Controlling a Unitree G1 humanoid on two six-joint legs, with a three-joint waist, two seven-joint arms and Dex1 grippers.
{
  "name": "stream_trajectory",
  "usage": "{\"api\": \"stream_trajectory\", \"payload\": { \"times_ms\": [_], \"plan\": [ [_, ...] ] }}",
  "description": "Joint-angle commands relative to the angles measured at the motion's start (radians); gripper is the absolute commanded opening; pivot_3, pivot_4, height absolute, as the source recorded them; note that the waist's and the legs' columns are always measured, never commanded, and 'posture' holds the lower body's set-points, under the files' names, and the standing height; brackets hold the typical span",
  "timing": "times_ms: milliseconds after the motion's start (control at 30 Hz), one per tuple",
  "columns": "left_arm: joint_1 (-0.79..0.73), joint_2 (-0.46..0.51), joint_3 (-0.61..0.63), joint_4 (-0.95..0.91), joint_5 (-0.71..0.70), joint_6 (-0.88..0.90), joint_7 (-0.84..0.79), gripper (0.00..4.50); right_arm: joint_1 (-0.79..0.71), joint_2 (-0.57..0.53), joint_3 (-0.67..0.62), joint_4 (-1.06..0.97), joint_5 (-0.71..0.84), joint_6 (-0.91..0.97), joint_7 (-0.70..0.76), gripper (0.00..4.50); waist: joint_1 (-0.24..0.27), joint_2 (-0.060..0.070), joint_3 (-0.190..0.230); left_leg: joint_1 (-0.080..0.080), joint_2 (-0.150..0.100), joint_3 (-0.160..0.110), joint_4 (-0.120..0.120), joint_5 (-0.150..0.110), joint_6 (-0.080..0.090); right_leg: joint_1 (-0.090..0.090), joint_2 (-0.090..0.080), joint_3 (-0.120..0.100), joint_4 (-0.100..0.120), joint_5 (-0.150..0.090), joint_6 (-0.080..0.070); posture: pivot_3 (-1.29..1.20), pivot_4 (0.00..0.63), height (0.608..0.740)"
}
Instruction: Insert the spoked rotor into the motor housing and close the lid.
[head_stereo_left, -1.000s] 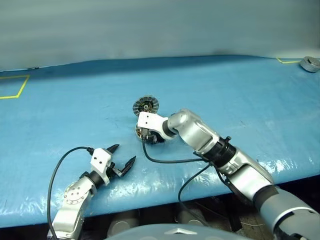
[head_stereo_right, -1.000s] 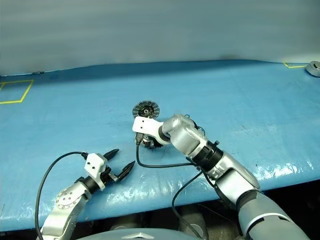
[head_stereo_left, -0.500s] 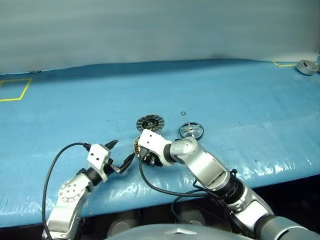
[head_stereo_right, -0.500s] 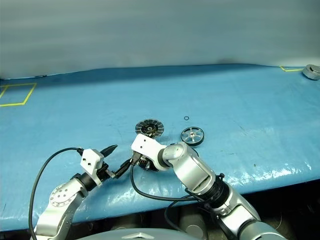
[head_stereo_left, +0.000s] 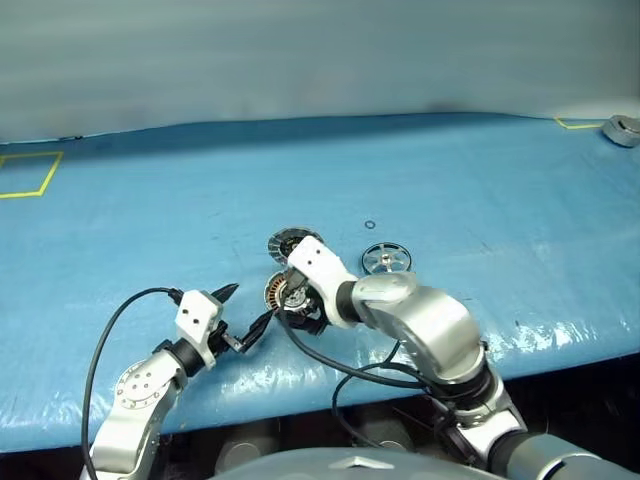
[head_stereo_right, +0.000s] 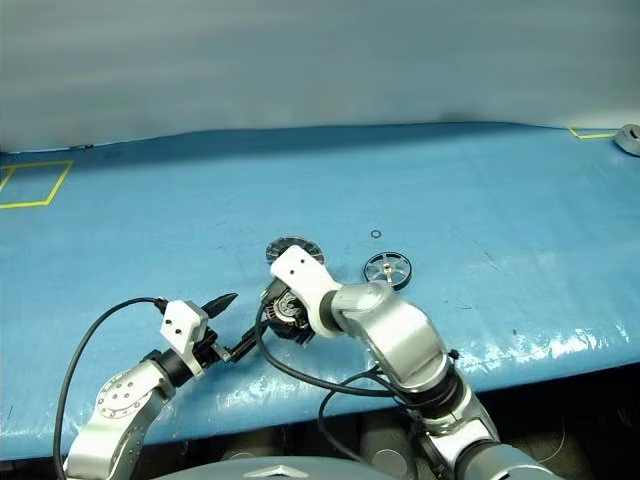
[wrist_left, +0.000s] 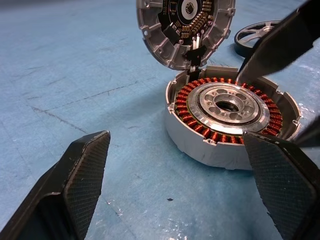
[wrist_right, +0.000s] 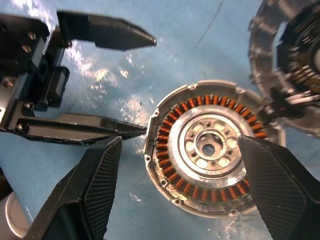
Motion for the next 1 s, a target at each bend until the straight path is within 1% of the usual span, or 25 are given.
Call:
{"api": "stream_trajectory", "payload": {
  "times_ms": [33,67,100,200,333,433,533,667,833,1000],
  "plan": [
    [0.004,0.014,-0.015,-0.049,-0.019,0.002,-0.028,4.50,-0.004,-0.097,-0.151,-0.077,0.050,0.004,0.022,3.91,-0.001,0.000,0.001,0.000,0.000,0.001,0.000,0.000,0.001,0.000,0.000,0.000,0.000,-0.001,0.001,0.00,0.150,0.740],
    [0.004,0.016,-0.019,-0.051,-0.019,0.003,-0.033,4.50,-0.005,-0.114,-0.190,-0.067,0.057,0.005,0.019,3.91,-0.002,0.000,0.002,0.000,0.000,0.001,0.000,0.000,0.001,0.001,0.000,0.000,0.000,-0.002,0.003,0.00,0.150,0.740],
    [0.002,0.020,-0.024,-0.050,-0.021,0.003,-0.044,4.50,-0.008,-0.154,-0.217,-0.030,0.042,-0.025,-0.003,3.91,-0.004,0.000,0.002,0.000,0.000,0.001,0.000,0.000,0.001,0.002,0.000,0.000,0.000,-0.002,0.004,0.00,0.150,0.740],
    [-0.010,0.030,-0.029,-0.037,-0.028,0.005,-0.065,4.50,-0.032,-0.182,-0.283,0.165,-0.021,-0.160,-0.104,3.91,-0.006,-0.001,0.004,0.000,0.001,0.002,-0.001,0.000,0.000,0.003,0.001,0.001,0.001,-0.003,0.003,0.00,0.150,0.740],
    [-0.027,0.030,-0.036,-0.011,-0.032,0.000,-0.085,4.50,-0.085,-0.124,-0.300,0.457,-0.088,-0.384,-0.246,3.91,-0.011,-0.001,0.007,0.000,0.002,0.004,-0.001,0.001,-0.001,0.002,0.001,0.002,0.002,-0.001,0.001,0.00,0.150,0.740],
    [-0.026,0.027,-0.044,-0.006,-0.035,-0.005,-0.097,4.50,-0.152,-0.067,-0.320,0.713,-0.126,-0.575,-0.346,3.91,-0.016,-0.001,0.009,0.000,0.002,0.005,-0.001,0.001,-0.001,0.002,0.002,0.003,0.002,0.000,-0.001,0.00,0.150,0.740],
    [-0.021,0.026,-0.045,-0.007,-0.035,-0.007,-0.099,4.50,-0.222,-0.022,-0.354,0.908,-0.122,-0.702,-0.402,3.91,-0.017,-0.002,0.011,-0.001,0.001,0.006,-0.001,0.001,0.000,0.001,0.001,0.004,0.002,0.000,-0.001,0.00,0.150,0.740],
    [-0.018,0.026,-0.046,-0.008,-0.036,-0.004,-0.098,4.50,-0.306,0.014,-0.366,1.116,-0.116,-0.819,-0.434,3.91,-0.017,-0.001,0.012,-0.001,0.001,0.008,-0.002,0.001,-0.001,0.001,0.001,0.006,0.002,0.000,-0.001,0.00,0.150,0.740],
    [-0.005,0.020,-0.051,-0.018,-0.035,-0.005,-0.088,4.50,-0.366,0.050,-0.385,1.269,-0.095,-0.889,-0.439,3.91,-0.018,0.000,0.013,-0.001,0.001,0.009,-0.002,0.000,0.001,0.000,0.001,0.007,0.002,0.000,-0.001,0.00,0.150,0.740],
    [-0.001,0.017,-0.053,-0.022,-0.032,-0.006,-0.079,4.50,-0.351,0.076,-0.364,1.292,-0.095,-0.883,-0.436,3.91,-0.018,0.001,0.014,-0.001,0.001,0.009,-0.002,0.000,0.002,0.000,0.001,0.007,0.002,0.000,-0.001,0.00,0.150,0.740]
  ]
}}
